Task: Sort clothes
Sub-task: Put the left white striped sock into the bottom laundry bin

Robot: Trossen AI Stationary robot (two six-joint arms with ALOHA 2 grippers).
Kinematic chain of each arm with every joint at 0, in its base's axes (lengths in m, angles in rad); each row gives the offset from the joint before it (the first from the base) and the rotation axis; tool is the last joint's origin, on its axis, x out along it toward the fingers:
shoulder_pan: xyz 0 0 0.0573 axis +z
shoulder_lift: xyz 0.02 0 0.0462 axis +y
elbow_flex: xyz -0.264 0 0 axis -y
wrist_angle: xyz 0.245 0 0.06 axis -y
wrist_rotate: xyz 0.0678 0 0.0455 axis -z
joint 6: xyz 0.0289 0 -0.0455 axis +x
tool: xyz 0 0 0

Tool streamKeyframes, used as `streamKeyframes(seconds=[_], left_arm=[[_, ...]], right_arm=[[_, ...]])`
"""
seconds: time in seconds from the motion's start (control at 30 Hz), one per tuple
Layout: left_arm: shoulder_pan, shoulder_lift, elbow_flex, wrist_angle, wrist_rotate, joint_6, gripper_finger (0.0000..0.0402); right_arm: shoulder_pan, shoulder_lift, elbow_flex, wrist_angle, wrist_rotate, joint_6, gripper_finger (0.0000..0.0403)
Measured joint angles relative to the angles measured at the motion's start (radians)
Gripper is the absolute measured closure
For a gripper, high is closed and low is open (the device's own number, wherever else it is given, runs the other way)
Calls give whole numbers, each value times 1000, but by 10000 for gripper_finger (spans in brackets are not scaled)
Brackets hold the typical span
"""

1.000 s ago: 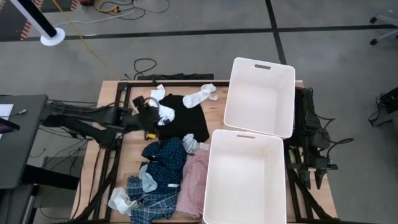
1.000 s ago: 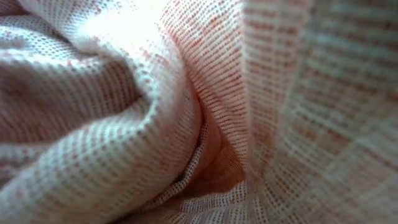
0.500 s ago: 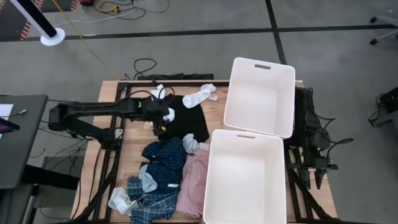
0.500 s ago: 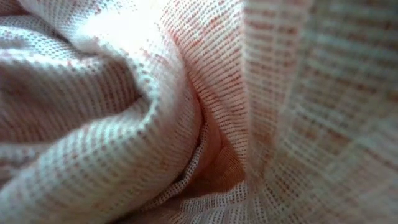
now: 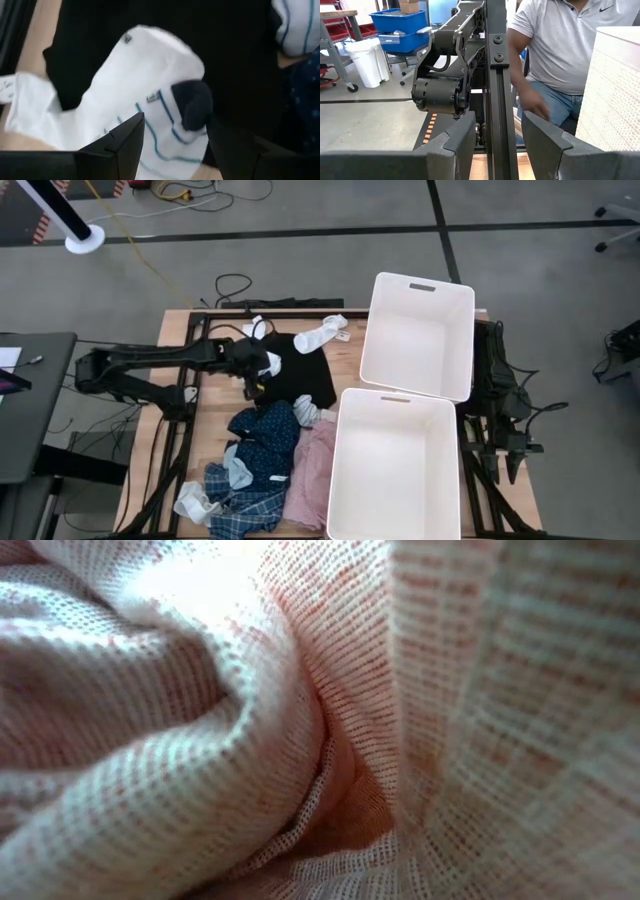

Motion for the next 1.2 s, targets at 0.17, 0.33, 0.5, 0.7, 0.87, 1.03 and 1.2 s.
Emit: streamKeyframes(seconds=[0.17, 0.33, 0.5, 0.7, 0.87, 1.03, 1.2], left_arm=[[39, 18, -46, 96, 52, 35, 193], [79, 39, -75, 132, 73, 52, 208], [84, 62, -77, 140, 100, 85, 282], [84, 76, -77, 176, 103, 124, 387], [85, 76, -77, 188, 102, 120, 393], [85, 76, -74, 184, 101, 118, 397], [81, 76, -15, 120, 98, 107, 398]], right_arm=[[0, 0, 0, 0, 0, 0, 226], [0, 1, 0, -1, 0, 0, 226], [0, 2, 0, 0, 0, 0, 226], [0, 3, 0, -2, 0, 0, 226], [0, 3, 0, 0, -1, 9, 226], [-3, 1, 0, 197, -8, 27, 226], [-15, 1, 0, 426, -8, -40, 226]])
